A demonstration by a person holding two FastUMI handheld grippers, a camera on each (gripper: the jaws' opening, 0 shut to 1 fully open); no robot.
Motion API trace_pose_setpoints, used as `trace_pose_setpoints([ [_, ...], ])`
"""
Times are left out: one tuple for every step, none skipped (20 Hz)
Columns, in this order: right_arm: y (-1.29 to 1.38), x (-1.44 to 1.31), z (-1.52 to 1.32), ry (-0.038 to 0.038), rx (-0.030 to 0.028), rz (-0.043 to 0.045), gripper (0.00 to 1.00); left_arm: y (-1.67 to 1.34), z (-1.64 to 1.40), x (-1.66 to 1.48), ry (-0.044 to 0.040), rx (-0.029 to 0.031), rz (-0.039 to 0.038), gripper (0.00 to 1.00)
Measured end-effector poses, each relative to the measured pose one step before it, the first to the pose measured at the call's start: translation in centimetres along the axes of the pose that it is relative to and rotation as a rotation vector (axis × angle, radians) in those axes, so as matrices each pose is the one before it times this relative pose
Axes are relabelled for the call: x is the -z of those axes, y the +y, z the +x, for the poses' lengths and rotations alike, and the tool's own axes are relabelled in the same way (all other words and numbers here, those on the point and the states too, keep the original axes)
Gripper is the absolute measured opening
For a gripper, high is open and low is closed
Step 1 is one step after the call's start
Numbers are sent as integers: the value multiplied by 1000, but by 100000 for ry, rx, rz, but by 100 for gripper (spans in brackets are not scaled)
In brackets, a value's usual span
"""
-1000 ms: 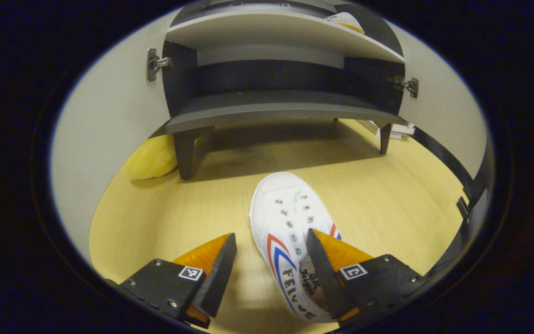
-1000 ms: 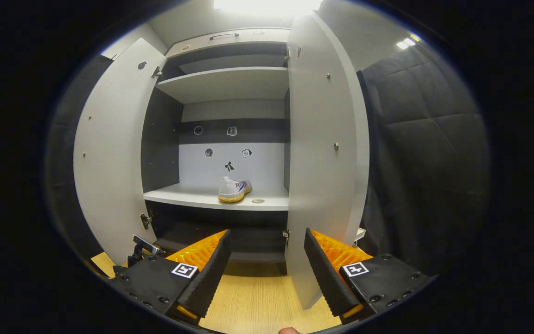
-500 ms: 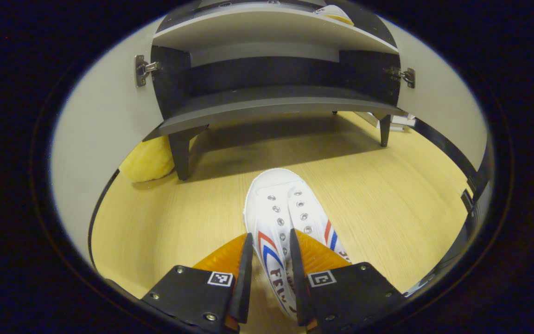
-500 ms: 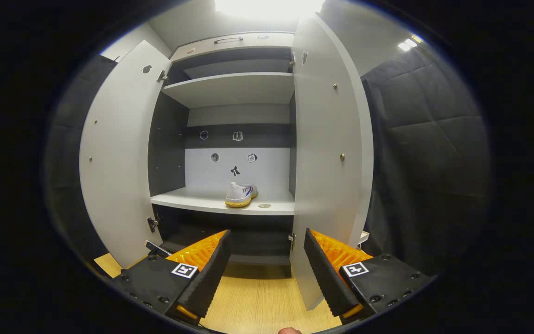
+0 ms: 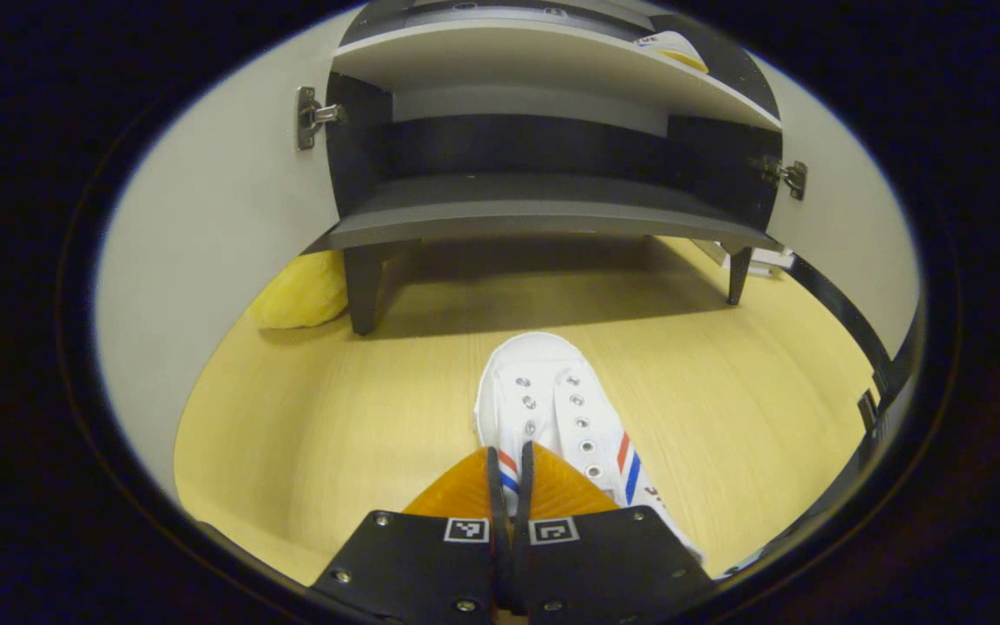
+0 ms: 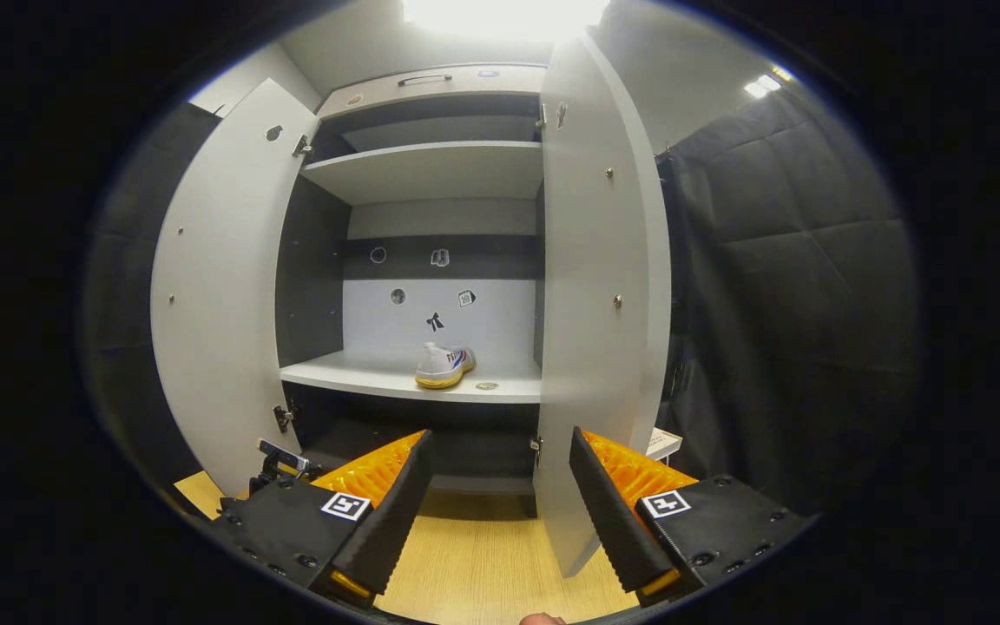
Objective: Grab one shoe with the right hand and put it into the shoe cabinet, grab the other shoe with the left hand and put it into the shoe cabinet; then close the right door with the right hand and the left door with the left hand.
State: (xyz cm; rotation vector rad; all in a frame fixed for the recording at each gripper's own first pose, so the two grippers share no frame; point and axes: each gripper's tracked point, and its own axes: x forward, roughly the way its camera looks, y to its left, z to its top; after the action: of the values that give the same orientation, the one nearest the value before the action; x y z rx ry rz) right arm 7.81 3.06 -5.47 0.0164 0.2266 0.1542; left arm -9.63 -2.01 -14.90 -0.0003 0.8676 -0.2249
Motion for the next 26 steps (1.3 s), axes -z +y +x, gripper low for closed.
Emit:
trace_pose_setpoints([
  [-210, 31, -164, -98, 271, -480, 97, 7, -97, -222, -202, -415, -677, 2],
  [-157, 2, -136, -94, 190, -368, 97, -1, -93, -137, 69, -125, -1094, 2],
  [-42, -17, -87, -11, -185, 4, 97, 48, -281, -231, -643, 86, -1037, 1],
  [29, -37, -71, -38, -259, 211, 92, 143, -209, -264, -615, 138, -827, 1],
  [-86, -49, -167, -225, -263, 158, 97, -10, -281, -474, -956, 86, -151, 1],
  [-26, -102, -49, -267, -322, -15, 97, 39, -318, -529, -983, -230, 165, 1],
  [-33, -20, -17, -204, -347, -4, 98, 104, -412, -512, -1064, -41, 471, 2],
  [113, -127, -11, -311, -647, 178, 93, -30, -508, -578, -1434, -29, -3, 2],
  [83, -148, -77, -540, -602, 247, 98, -98, -498, -829, -1518, 215, 59, 2],
  [39, -137, -5, -461, -498, 25, 98, -57, -504, -989, -1606, -76, -124, 1],
  [2, -50, -114, -382, -518, -82, 98, -68, -581, -797, -1734, -44, 115, 1],
  [68, -139, -116, -420, -569, -100, 98, -212, -397, -1060, -1879, 10, 24, 1],
  [63, -23, -61, -247, -592, -51, 98, 79, -885, -843, -1976, -53, -299, 1],
  [62, -47, -74, -196, -677, 82, 98, -18, -700, -1115, -1947, 12, -481, 1],
  [23, -133, -177, -244, -667, 290, 98, -66, -880, -797, -2239, 115, -474, 2],
  [37, -118, -130, -342, -543, 365, 98, -16, -801, -760, -2297, 102, -211, 2],
  [-36, -44, -109, -309, -358, 254, 98, 164, -747, -776, -2022, -6, 22, 1],
  [-92, -138, -60, -443, -323, 81, 98, 99, -775, -812, -2044, 125, 91, 2],
  [-5, -126, -69, -420, -185, -22, 97, 57, -829, -822, -1917, 195, -45, 2],
  [0, -142, -118, -423, -305, -19, 97, -79, -564, -737, -1746, 395, -194, 1],
  [-83, -48, -95, -381, -240, -74, 97, 59, -555, -692, -1688, 569, -113, 2],
  [-84, -87, -91, -212, -147, -36, 97, 134, -256, -292, -1647, 432, -55, 1],
  [-20, -21, -120, -179, -112, 45, 97, 75, -318, -443, -1809, 250, -60, 0],
  [-88, -36, -107, -137, 67, 110, 97, 121, -530, -157, -1922, 308, -190, 0],
  [-114, 79, -21, -12, 131, 149, 97, 16, -550, -475, -1929, 416, -80, 1],
  [-116, -18, -113, -128, 122, 295, 97, 171, -323, -92, -1737, 355, 8, 1],
])
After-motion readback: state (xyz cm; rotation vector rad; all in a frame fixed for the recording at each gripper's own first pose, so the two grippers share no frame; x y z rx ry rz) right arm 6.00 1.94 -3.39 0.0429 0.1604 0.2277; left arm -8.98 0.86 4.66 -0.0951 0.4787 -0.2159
